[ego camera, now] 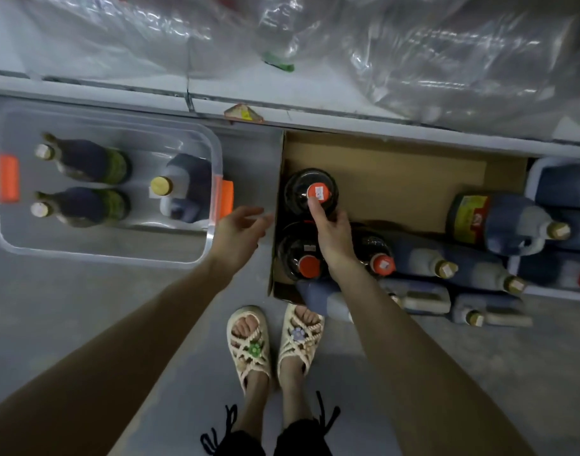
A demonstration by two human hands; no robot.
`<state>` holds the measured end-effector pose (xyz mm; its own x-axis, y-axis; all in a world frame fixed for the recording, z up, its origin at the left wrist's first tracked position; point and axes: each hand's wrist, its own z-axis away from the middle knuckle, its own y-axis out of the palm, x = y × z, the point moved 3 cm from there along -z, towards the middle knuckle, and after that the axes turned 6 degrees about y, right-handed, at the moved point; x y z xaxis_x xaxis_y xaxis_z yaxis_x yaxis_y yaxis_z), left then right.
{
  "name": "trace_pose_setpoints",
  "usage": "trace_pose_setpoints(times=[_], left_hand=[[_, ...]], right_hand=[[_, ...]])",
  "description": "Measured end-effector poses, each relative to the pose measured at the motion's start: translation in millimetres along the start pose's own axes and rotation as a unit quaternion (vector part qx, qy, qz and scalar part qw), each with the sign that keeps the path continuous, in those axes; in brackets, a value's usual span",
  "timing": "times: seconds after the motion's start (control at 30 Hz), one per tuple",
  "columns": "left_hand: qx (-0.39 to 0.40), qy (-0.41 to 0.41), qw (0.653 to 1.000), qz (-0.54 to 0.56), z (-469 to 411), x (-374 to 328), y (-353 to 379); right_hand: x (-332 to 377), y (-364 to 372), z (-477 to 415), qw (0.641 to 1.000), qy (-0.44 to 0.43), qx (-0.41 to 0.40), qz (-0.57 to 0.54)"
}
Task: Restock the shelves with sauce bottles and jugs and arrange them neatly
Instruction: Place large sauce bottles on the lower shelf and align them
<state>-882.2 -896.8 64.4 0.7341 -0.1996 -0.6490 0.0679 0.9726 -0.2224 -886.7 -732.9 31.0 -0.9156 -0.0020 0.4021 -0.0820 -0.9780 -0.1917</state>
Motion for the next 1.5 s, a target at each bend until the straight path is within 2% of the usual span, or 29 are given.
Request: trace_pose_setpoints(times=[0.37,0.6,0.8,0.97,1.2,1.4,1.5], left_hand=[[0.005,-0.001,1.0,0.014,-24.2,1.9,-0.6],[0.005,0.014,1.0,0.012,-25.3,-6.3,-6.5],[0.029,0.044,0.999,0.012,-2.8,-34.3,-18.8],[0.087,0.056,0.994,0.034,33.7,-79.3,-23.4],[0.164,0.13,0.977,0.023,118.0,-183.6,-38.1],[0.244,0.249,0.937,0.015,231.3,-295.4,-69.9],[0.275,0.267,0.923,0.02,278.9,-340.7,-92.5]], right_hand=[[18.3,13.6,-28.3,0.995,0.021,0.052,-0.082],[37.7,14.8,-34.6,0.997,-0.017,0.016,-0.074],[69.2,-2.4,9.1,0.997,-0.051,0.003,-0.066],[105.1,-29.8,68.1,0.996,-0.074,0.016,-0.056],[168.0,-67.8,208.2,0.988,-0.133,0.061,-0.042],[227.4,-99.3,369.6,0.972,-0.202,0.112,-0.043],[255.1,-119.7,445.8,0.957,-0.255,0.132,-0.041]])
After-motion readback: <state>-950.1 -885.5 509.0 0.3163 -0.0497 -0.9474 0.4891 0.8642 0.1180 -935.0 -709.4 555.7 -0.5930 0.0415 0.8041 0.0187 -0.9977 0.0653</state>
